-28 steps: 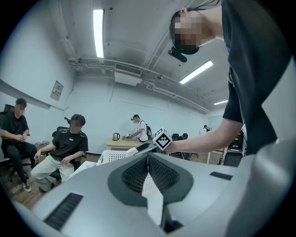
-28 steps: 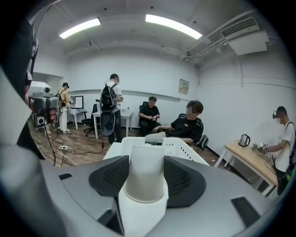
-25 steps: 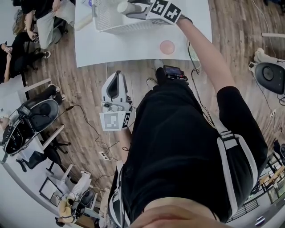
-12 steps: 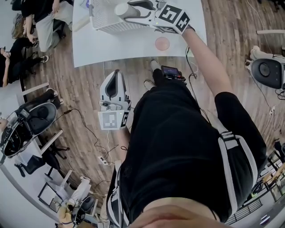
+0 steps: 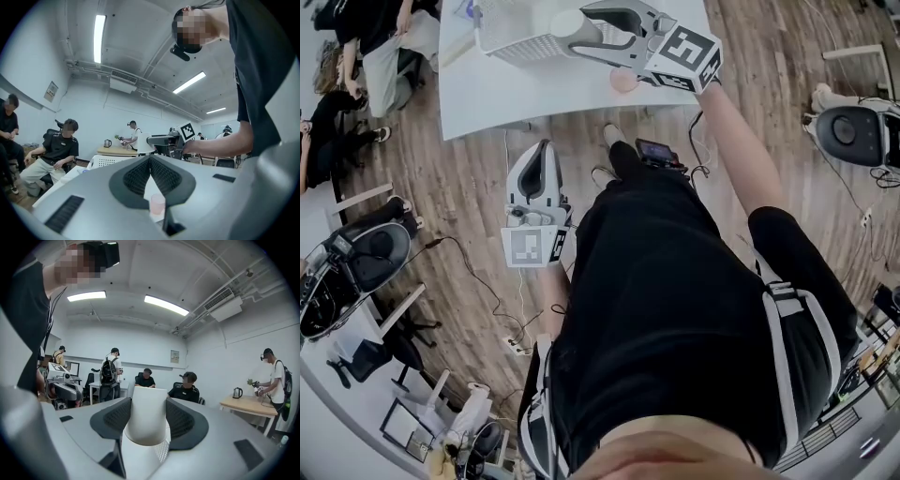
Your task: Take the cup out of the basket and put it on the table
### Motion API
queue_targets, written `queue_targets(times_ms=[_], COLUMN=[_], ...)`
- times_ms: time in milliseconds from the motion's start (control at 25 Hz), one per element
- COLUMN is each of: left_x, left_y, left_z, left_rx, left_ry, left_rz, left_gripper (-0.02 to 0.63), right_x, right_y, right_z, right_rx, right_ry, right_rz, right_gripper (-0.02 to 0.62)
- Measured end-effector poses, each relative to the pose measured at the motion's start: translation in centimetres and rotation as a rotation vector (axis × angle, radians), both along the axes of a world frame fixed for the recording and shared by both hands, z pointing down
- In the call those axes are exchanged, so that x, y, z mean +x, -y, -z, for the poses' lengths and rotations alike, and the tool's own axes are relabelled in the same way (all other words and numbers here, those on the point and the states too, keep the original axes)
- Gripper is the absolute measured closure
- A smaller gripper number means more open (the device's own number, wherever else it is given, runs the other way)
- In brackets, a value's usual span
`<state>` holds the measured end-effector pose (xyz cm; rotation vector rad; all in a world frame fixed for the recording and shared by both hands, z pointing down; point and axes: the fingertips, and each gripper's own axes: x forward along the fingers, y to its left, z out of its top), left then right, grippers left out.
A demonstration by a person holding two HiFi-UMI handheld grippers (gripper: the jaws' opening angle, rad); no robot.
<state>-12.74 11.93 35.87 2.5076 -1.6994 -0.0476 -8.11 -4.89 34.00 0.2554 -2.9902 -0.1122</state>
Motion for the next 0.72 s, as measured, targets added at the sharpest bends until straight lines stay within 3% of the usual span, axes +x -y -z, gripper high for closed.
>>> queue_targets(times_ms=[360, 720], left_x=[1.8, 5.9], left_y=[-0.7, -0.8], left_z=[-0.7, 0.7], left_rx=[-0.010, 0.016], left_ry=[-0.035, -0.014], left_rz=[-0.093, -0.130], left_gripper=[0.584, 0.584], right_x=[3.9, 9.6], right_y=[-4.0, -8.3], right_z=[0.2, 1.7], right_rx=[-0.051, -0.032], right_ry=[0.032, 0.067], right_rz=[-0.087, -0.099], right_gripper=[0.347, 0.347])
